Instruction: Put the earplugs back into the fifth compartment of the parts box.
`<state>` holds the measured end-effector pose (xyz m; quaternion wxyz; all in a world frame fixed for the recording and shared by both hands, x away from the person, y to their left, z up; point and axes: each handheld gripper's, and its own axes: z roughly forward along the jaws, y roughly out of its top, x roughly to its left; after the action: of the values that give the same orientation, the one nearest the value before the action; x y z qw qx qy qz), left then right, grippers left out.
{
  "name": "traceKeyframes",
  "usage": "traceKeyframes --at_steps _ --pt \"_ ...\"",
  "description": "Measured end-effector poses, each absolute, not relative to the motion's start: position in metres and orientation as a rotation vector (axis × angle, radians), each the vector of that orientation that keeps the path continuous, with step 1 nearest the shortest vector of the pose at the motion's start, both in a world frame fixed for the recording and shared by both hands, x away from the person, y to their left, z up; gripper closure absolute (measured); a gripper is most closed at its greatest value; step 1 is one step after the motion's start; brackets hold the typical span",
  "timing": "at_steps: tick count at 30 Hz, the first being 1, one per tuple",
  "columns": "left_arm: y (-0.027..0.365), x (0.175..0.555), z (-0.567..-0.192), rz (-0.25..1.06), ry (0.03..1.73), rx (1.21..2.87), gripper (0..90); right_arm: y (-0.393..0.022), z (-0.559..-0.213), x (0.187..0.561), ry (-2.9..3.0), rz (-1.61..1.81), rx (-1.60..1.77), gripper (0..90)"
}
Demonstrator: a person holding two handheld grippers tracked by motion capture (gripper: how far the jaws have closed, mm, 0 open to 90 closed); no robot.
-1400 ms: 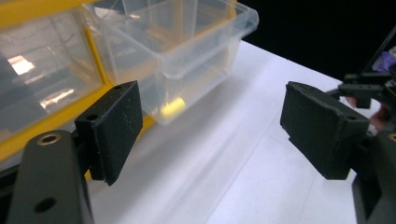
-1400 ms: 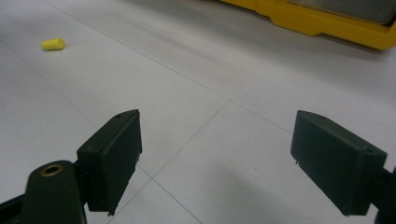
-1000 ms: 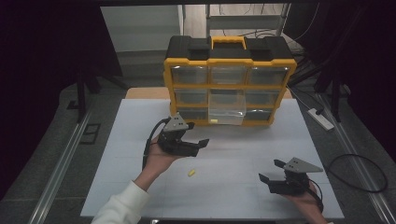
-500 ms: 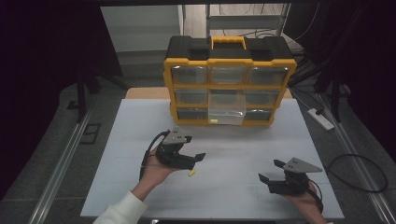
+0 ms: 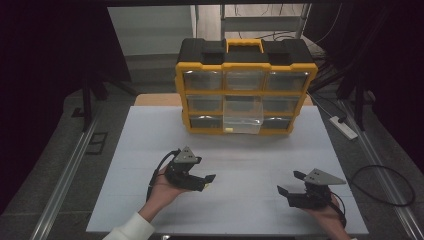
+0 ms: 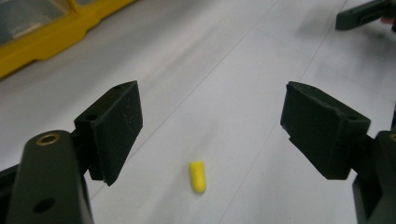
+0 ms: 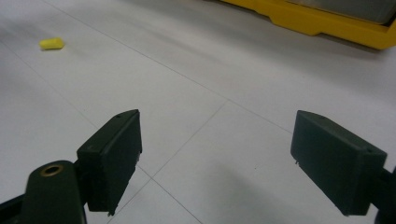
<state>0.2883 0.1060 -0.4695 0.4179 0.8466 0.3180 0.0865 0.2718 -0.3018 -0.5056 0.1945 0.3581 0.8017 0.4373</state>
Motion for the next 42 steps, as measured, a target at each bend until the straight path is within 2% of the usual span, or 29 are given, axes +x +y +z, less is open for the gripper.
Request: traceKeyframes --at_steps 10,22,34,42 --pt "0.101 0.295 -0.490 0.198 0.817 2.232 20.8 -0.302 -0.506 0.272 2.249 1.224 1.005 16.8" --pt "0.092 0.300 -0.510 0.151 0.837 2.355 25.3 -0.301 -0.506 0.272 2.253 1.220 1.002 16.8" --pt "0.086 0.302 -0.518 0.151 0.830 2.426 36.6 -0.301 -0.506 0.272 2.253 1.218 1.001 16.8" --pt "0.084 0.302 -0.521 0.155 0.807 2.460 48.9 -0.301 -0.507 0.272 2.252 1.216 0.999 16.8"
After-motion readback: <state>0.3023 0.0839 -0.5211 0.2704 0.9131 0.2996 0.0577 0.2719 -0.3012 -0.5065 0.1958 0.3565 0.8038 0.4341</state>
